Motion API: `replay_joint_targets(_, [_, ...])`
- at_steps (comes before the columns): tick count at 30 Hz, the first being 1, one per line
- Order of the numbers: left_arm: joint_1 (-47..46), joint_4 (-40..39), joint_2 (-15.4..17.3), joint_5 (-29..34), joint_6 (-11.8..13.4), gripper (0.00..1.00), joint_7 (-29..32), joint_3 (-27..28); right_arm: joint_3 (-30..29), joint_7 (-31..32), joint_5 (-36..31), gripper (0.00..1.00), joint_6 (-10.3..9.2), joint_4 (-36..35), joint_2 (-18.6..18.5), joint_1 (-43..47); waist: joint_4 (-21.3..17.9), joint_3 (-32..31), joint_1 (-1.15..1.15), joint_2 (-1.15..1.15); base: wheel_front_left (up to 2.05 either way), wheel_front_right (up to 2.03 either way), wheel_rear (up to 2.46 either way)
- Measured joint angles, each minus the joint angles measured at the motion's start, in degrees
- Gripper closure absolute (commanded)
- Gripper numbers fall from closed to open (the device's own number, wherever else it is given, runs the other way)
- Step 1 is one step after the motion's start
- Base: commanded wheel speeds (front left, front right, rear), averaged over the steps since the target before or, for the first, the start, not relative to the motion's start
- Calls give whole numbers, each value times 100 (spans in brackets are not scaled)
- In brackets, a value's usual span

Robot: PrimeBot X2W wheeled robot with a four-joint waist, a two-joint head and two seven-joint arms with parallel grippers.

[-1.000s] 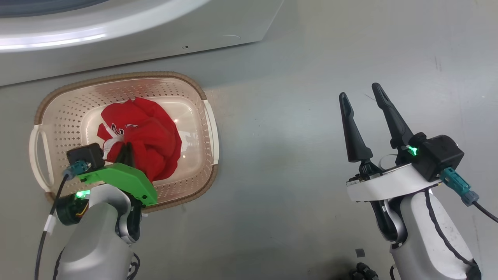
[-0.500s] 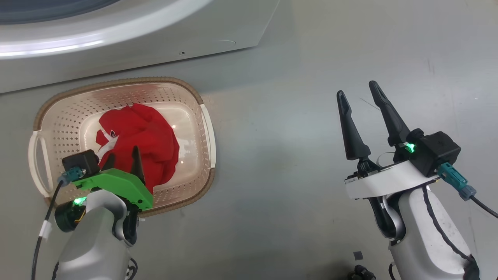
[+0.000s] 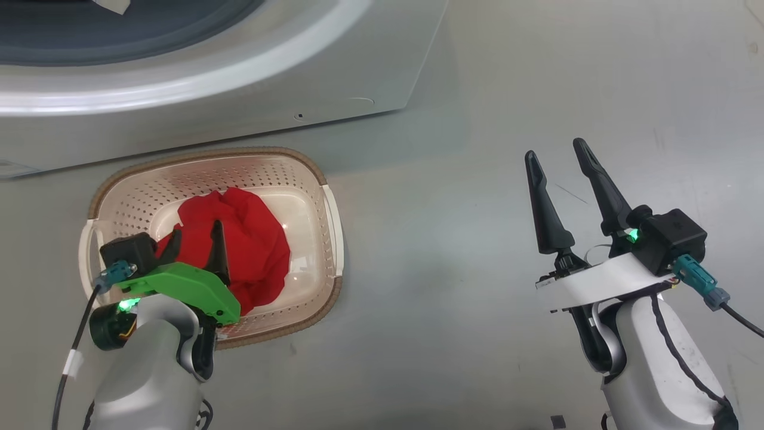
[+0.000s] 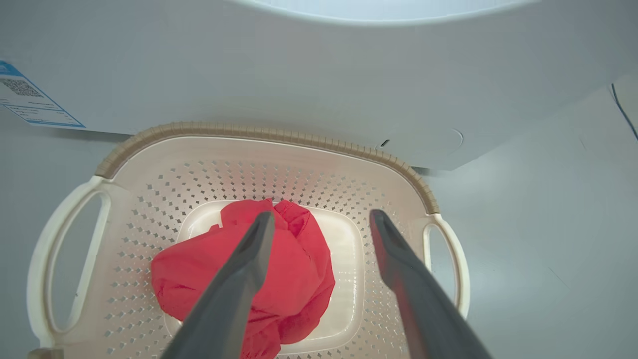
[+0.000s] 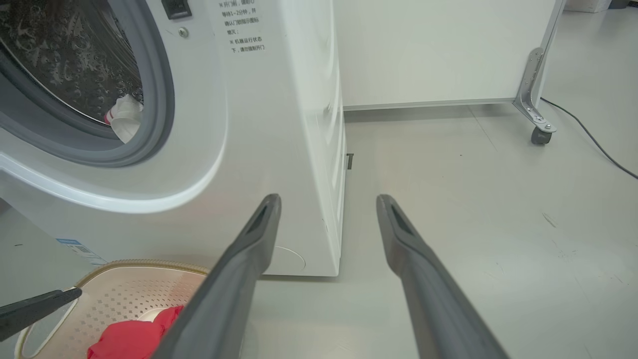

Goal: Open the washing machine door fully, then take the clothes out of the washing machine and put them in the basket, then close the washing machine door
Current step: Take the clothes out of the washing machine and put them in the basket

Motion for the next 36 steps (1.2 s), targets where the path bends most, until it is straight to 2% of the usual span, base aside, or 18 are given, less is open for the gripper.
replay_joint_targets(7, [107,-270,-7,86,-88,0,-16,-42,-109,0,-59,0,-8,137,1,197,140,-333,0,0,0,0,0])
replay_joint_targets(19, [492,-1549,-19,704,-7,0,-16,333,-328,0,-118,0,-57,314,4,506,415,-982,0,0,0,0,0])
replay_joint_targets(36, [1379,-3031,-15,1268,51,0,-16,361,-490,0,-129,0,-145,421,9,972,748,-1933,0,0,0,0,0])
